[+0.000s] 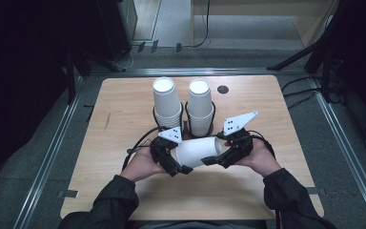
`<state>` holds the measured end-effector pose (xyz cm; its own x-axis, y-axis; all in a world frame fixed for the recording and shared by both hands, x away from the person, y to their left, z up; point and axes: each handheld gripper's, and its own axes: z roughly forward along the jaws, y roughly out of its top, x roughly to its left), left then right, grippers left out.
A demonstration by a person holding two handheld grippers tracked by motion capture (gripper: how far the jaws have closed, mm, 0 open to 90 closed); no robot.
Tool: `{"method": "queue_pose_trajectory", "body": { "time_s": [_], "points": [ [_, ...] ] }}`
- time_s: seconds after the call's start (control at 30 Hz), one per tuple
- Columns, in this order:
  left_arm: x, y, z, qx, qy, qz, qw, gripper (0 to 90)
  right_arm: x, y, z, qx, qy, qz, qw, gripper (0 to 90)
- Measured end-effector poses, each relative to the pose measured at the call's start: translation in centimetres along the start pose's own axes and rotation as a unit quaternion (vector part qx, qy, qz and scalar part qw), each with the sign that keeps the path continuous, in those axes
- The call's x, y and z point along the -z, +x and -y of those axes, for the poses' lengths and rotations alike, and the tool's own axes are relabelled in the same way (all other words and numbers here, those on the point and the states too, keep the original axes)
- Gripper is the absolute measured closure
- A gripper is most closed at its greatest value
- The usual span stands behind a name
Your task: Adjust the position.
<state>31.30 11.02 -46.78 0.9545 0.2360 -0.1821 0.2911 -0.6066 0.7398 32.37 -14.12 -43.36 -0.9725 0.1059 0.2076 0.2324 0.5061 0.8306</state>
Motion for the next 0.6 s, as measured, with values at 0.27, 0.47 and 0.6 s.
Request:
{"method": "queue_pose_trajectory", "body": {
  "time_s": [0.27,0.47,0.6],
  "points": [
    [0.64,-0.50,-0.13,-0.008,-0.040,-0.013,0.9991,7.8,-0.16,-0.04,-0.17,-0.009,-0.018,-0.004,0.9998,24.3],
    [0.91,-0.56,-0.26,-0.010,-0.034,-0.010,0.9993,13.6,0.13,-0.17,-0.03,-0.013,-0.023,-0.011,0.9996,24.7],
    [0.87,-0.31,-0.26,0.000,-0.018,0.010,0.9998,14.1,-0.08,-0.20,-0.01,-0.019,-0.008,-0.014,0.9997,23.8]
  ]
}}
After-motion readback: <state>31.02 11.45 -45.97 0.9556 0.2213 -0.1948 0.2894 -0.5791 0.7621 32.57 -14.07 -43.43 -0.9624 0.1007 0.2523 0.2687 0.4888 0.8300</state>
